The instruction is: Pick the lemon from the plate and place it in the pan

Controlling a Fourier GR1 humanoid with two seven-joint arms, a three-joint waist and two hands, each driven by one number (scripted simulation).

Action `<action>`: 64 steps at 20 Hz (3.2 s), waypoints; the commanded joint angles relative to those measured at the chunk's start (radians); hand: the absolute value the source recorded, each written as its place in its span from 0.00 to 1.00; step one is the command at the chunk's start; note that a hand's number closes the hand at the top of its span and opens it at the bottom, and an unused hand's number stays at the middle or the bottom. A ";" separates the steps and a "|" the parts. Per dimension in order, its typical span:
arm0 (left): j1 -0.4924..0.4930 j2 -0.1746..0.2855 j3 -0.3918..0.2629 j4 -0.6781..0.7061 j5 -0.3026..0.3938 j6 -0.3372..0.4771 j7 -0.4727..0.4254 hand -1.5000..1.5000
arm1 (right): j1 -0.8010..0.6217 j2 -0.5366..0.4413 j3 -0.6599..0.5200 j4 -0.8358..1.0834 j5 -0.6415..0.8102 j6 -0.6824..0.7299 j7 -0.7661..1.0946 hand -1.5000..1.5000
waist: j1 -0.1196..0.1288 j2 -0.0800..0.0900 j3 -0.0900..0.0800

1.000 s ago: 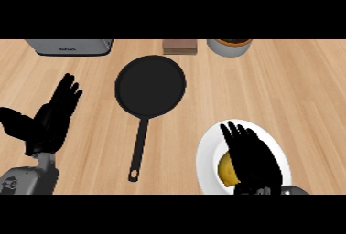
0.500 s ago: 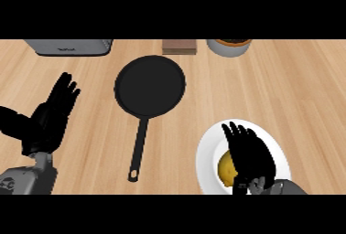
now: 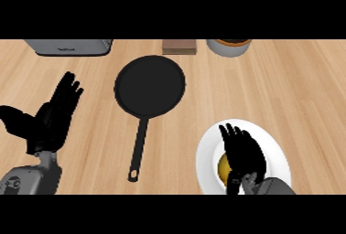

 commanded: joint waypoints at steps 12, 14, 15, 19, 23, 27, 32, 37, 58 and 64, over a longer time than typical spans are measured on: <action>-0.051 -0.020 0.054 0.027 -0.037 -0.033 0.032 0.50 | 0.010 0.082 -0.046 0.100 0.147 -0.057 -0.206 1.00 | -0.002 0.000 0.000; -0.016 -0.031 0.055 0.020 -0.027 -0.046 0.020 0.50 | 0.065 0.017 -0.081 0.055 0.143 -0.097 -0.272 1.00 | -0.003 -0.001 0.000; 0.000 -0.030 0.052 0.023 -0.021 -0.072 -0.011 0.50 | 0.056 0.083 -0.052 0.170 0.188 -0.195 -0.287 1.00 | 0.000 0.000 0.000; -0.046 -0.050 0.006 0.015 -0.016 -0.075 0.004 0.50 | -0.198 0.257 0.109 0.207 0.097 -0.187 0.089 1.00 | 0.107 0.016 -0.001; -0.085 -0.060 -0.034 0.022 -0.026 -0.092 0.018 0.50 | -0.333 0.261 0.110 0.249 0.091 -0.255 0.164 1.00 | 0.161 0.028 -0.001; -0.104 -0.058 -0.041 0.034 -0.030 -0.094 0.036 0.50 | -0.532 0.262 0.138 0.283 0.175 -0.281 0.274 1.00 | 0.181 0.010 -0.006; -0.108 -0.079 -0.058 0.060 -0.039 -0.093 0.017 0.50 | -0.759 0.263 0.144 0.356 0.263 -0.275 0.353 1.00 | 0.184 0.006 -0.009; -0.138 -0.074 -0.064 0.067 -0.044 -0.099 0.032 0.50 | -0.924 0.262 0.121 0.437 0.233 -0.274 0.407 1.00 | 0.197 0.011 -0.008; -0.100 -0.057 0.008 0.096 -0.040 -0.076 -0.025 0.50 | -1.123 0.262 0.013 0.796 0.215 -0.598 0.464 1.00 | 0.096 0.017 -0.003; -0.114 -0.048 0.025 0.098 -0.052 -0.055 -0.008 0.50 | -1.028 0.263 -0.008 0.900 0.212 -0.797 0.296 1.00 | 0.071 0.023 -0.001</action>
